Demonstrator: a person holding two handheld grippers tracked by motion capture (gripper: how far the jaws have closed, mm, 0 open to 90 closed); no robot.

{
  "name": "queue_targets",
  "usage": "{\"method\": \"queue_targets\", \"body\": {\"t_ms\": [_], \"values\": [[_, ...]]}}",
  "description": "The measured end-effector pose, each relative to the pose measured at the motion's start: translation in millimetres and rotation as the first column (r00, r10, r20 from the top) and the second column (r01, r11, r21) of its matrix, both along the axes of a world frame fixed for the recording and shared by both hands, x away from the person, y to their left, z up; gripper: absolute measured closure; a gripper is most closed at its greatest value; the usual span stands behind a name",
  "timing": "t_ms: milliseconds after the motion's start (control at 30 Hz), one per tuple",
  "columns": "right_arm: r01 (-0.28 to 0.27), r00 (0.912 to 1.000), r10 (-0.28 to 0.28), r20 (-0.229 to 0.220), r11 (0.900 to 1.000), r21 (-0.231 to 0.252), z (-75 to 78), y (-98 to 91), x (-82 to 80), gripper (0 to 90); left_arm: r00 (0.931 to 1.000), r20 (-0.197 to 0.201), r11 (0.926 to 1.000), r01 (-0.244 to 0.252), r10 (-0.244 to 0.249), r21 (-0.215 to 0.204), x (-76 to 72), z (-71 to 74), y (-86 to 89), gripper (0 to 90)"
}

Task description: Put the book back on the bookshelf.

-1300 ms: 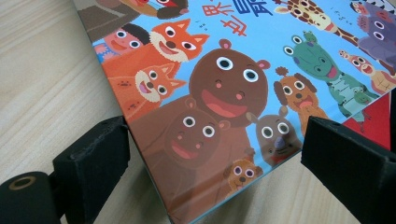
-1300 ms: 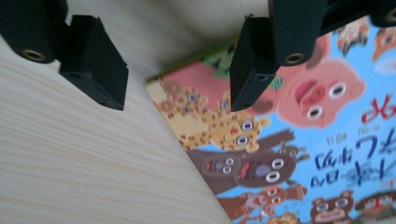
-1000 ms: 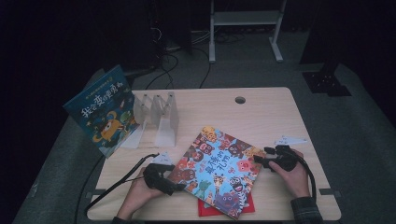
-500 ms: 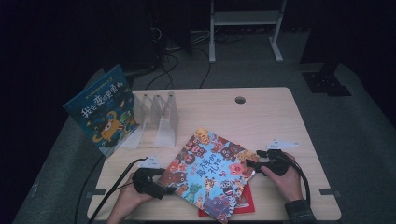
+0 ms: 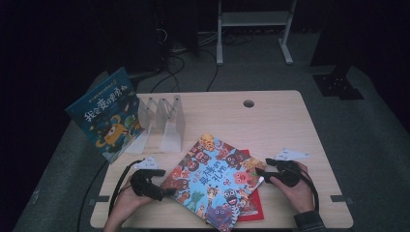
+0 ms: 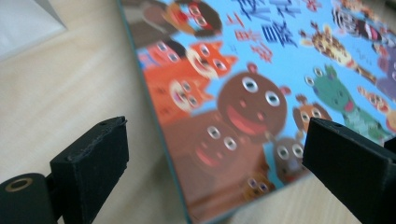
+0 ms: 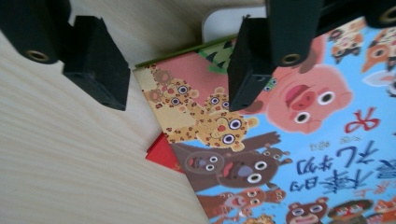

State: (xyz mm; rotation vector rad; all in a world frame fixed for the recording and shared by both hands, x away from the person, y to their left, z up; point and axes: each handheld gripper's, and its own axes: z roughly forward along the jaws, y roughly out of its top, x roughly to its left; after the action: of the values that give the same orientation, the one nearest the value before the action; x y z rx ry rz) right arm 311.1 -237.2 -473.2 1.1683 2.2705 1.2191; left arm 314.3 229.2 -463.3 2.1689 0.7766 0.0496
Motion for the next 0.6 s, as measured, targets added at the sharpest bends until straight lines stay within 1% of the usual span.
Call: {"method": "queue_targets", "body": {"t_ms": [100, 133, 167, 200, 300, 333, 367, 400, 433, 533, 600], "values": [[-0.01, 0.9998, 0.01, 0.015, 0.9999, -0.003, 4.4, -0.2, -10.0, 47.8, 1.0, 0.003, 1.0, -0.002, 0.002, -0.005, 8.2, 2.8, -2.0, 6.2], [-0.017, 0.9998, 0.017, 0.013, 0.9998, -0.004, 5.2, 0.3, -12.8, 50.7, 0.9999, 0.011, 0.9998, 0.001, -0.001, -0.017, 11.1, 3.1, -2.8, 6.1], [-0.028, 0.9995, 0.028, 0.014, 0.9996, -0.002, 6.0, 1.4, -16.7, 53.2, 1.0, 0.004, 0.9998, 0.003, -0.003, -0.02, 15.5, 3.6, -4.8, 5.7], [-0.045, 0.9989, 0.045, 0.015, 0.999, 0.001, 6.9, 2.9, -21.8, 56.5, 1.0, 0.003, 0.9999, 0.006, -0.006, -0.013, 18.8, 3.9, -6.9, 4.8], [-0.087, 0.9962, 0.086, 0.01, 0.9962, 0.012, 8.1, 7.3, -33.1, 66.7, 0.9999, 0.002, 0.9999, 0.011, -0.011, -0.009, 27.9, 3.5, -13.7, 3.2], [-0.103, 0.9947, 0.103, 0.0, 0.9945, 0.018, 7.7, 9.3, -37.4, 69.4, 0.9999, 0.003, 0.9999, 0.011, -0.011, -0.013, 29.9, 3.0, -15.1, 3.2], [-0.113, 0.9936, 0.113, -0.004, 0.9934, 0.017, 7.3, 10.5, -39.6, 72.3, 0.9998, -0.015, 0.9998, 0.015, -0.015, -0.011, 34.2, 2.2, -17.5, 3.2], [-0.131, 0.9913, 0.131, -0.015, 0.9913, 0.016, 5.9, 12.5, -43.1, 75.4, 0.9996, -0.023, 0.9999, 0.014, -0.014, -0.007, 36.5, 1.7, -19.2, 3.2], [-0.144, 0.9894, 0.144, -0.02, 0.9895, 0.014, 4.8, 13.6, -44.6, 77.9, 0.9996, -0.023, 0.9999, 0.015, -0.015, -0.004, 38.8, 0.9, -21.3, 2.6], [-0.181, 0.9826, 0.182, -0.04, 0.9834, 0.012, 1.0, 18.4, -49.8, 82.3, 0.999, -0.035, 0.9996, 0.029, -0.029, -0.004, 43.6, -0.4, -26.5, 2.3], [-0.2, 0.9785, 0.2, -0.05, 0.9798, 0.008, -0.5, 21.1, -51.6, 83.7, 0.9986, -0.042, 0.9995, 0.03, -0.031, -0.007, 46.1, -2.0, -29.2, 2.0]]}}
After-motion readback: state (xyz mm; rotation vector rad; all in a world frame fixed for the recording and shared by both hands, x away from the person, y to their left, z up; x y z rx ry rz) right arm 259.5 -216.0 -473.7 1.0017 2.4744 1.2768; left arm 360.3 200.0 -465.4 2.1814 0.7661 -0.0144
